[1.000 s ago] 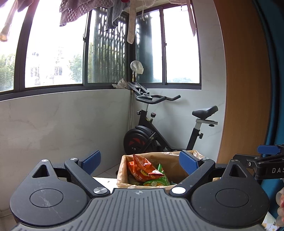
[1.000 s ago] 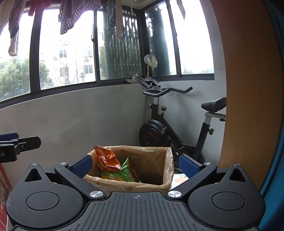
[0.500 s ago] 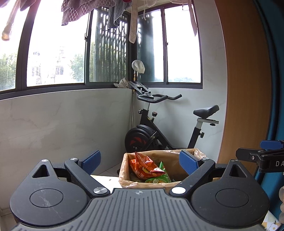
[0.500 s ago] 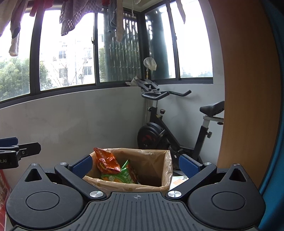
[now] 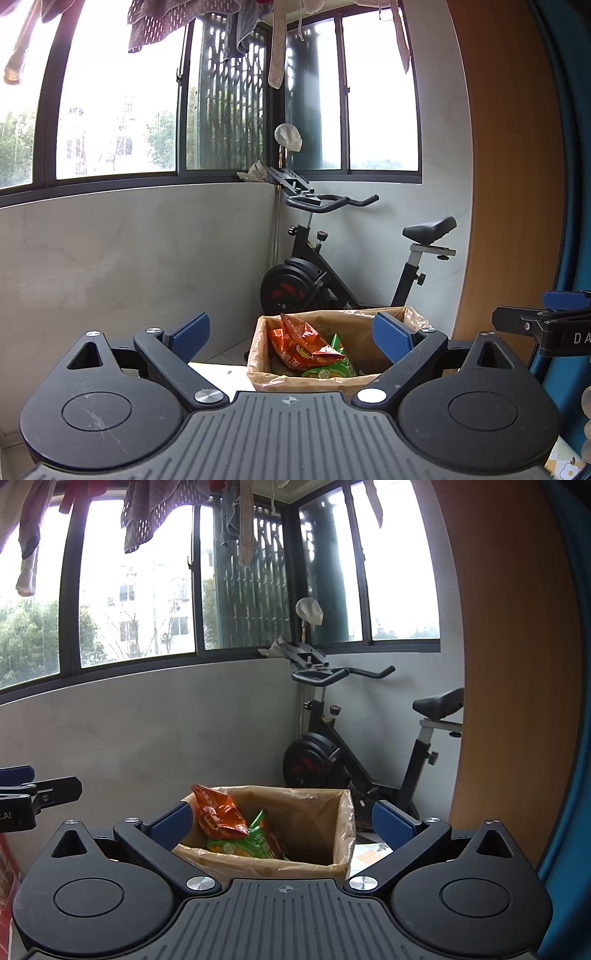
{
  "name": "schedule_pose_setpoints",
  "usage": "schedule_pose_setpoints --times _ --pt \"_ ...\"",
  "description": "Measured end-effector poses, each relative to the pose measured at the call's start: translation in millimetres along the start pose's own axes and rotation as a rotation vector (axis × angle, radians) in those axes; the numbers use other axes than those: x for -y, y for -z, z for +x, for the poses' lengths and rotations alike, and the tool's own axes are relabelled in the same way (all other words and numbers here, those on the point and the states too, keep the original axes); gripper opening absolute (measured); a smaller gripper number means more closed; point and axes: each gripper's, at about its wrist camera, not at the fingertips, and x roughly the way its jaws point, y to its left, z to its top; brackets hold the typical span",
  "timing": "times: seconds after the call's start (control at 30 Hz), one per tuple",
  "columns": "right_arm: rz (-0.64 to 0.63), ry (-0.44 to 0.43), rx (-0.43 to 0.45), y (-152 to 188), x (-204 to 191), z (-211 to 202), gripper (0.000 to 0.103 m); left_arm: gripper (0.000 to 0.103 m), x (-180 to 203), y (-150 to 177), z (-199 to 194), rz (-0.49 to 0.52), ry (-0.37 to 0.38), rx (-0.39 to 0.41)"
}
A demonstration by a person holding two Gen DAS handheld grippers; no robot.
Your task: Organize snacks
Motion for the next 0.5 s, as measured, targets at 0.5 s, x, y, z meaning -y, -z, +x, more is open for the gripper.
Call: schedule_pose_setpoints --times 0.5 --pt "-0.004 0.000 0.000 0.2 0.1 -0.4 0.103 0.096 1.5 -0.3 -1.6 -0.016 -0.008 -0.004"
